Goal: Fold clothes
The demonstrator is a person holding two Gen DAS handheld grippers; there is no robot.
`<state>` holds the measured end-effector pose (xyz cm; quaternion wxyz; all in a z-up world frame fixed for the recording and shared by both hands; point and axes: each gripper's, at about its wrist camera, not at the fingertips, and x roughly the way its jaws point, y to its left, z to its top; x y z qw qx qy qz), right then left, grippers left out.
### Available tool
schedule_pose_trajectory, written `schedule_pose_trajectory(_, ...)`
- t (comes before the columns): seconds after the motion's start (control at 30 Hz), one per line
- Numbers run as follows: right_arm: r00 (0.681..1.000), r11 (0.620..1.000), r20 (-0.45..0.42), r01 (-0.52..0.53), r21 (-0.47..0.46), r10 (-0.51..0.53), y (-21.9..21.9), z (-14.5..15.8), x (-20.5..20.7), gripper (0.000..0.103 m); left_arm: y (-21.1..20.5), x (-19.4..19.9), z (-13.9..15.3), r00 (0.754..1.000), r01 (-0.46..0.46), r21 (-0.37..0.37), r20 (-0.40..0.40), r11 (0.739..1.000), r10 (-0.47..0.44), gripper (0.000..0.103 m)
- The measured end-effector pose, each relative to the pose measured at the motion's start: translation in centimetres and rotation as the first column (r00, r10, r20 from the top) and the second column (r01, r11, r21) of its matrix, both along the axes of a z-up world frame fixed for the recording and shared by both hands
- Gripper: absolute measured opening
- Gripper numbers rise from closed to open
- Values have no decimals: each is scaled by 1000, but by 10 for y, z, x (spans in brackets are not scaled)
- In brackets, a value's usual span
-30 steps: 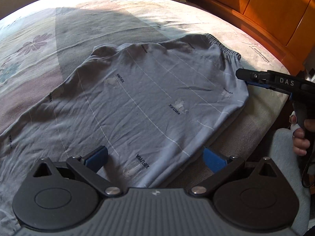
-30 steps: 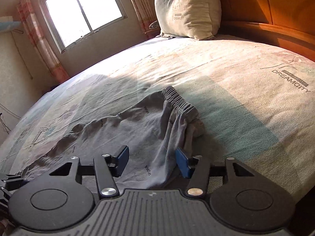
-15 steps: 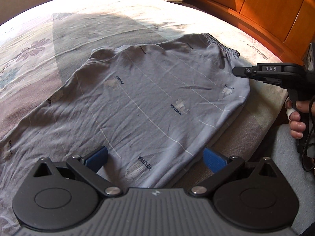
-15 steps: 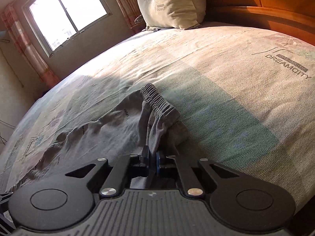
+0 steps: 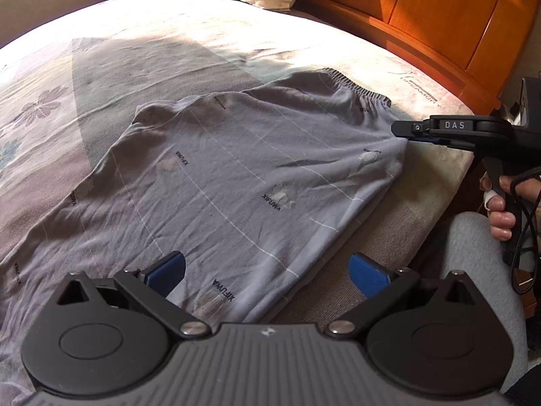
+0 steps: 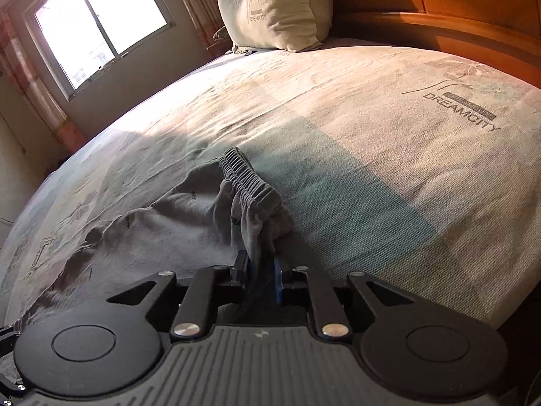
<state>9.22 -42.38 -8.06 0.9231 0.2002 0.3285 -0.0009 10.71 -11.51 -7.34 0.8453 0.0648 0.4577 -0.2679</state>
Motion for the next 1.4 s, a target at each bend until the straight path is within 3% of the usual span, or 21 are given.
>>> schedule_pose_trajectory(0.1,997,996,77,-3,-84,10,8,21,-9,21,-7,-1,-5,998,67,6,-7,998,-67,102)
schedule_pose_trajectory(0.2,982,984,130,-118,-136,136,28,31,-6,21,-15,-2,-9,991,133,12,-15,991,-133,102)
schedule_pose_trajectory(0.3,967,958,71,-230,-174,245,51,17,6,22,-8,-11,-17,991,135,17,-18,991,-135,102)
schedule_pose_trajectory(0.4,964,939,-42,-264,-219,261,58,-7,10,21,7,-23,-11,990,133,-9,-51,991,-133,102)
schedule_pose_trajectory(0.47,968,946,-50,-251,-204,246,50,-7,6,20,18,-24,-3,990,118,-26,-80,993,-120,102)
schedule_pose_trajectory(0.53,974,947,-31,-225,-231,223,50,9,1,22,27,-25,9,994,99,-22,-35,995,-100,102)
schedule_pose_trajectory(0.6,966,942,10,-248,-228,257,59,22,-3,35,35,-21,19,998,59,-28,20,998,-58,102)
schedule_pose_trajectory(0.67,946,928,39,-307,-211,322,75,28,-5,42,41,-14,14,1000,-9,-44,20,999,10,102)
schedule_pose_trajectory(0.77,917,887,10,-383,-258,399,107,19,-5,42,51,-4,7,993,-113,-68,14,991,114,102)
schedule_pose_trajectory(0.87,910,856,-40,-403,-325,413,125,4,-10,52,63,-8,-9,969,-248,-49,-28,967,247,102)
schedule_pose_trajectory(0.93,909,833,-84,-408,-373,408,129,-3,-16,57,65,-20,-15,965,-262,-35,-6,964,262,102)
schedule_pose_trajectory(1.03,910,827,-99,-409,-387,403,123,-7,-27,68,56,-30,-7,978,-210,-10,-16,978,209,102)
schedule_pose_trajectory(1.1,912,833,-100,-406,-377,399,122,-8,-28,74,53,-34,3,987,-156,-81,12,984,157,102)
schedule_pose_trajectory(1.17,914,839,-102,-402,-367,394,121,-10,-28,79,52,-34,11,984,-164,-117,54,979,171,102)
schedule_pose_trajectory(1.23,915,844,-103,-399,-357,389,119,-11,-28,82,51,-28,8,974,-218,-97,38,971,223,102)
schedule_pose_trajectory(1.4,920,854,-109,-390,-345,377,119,-14,-29,97,60,-33,-7,971,-226,-84,-92,970,218,102)
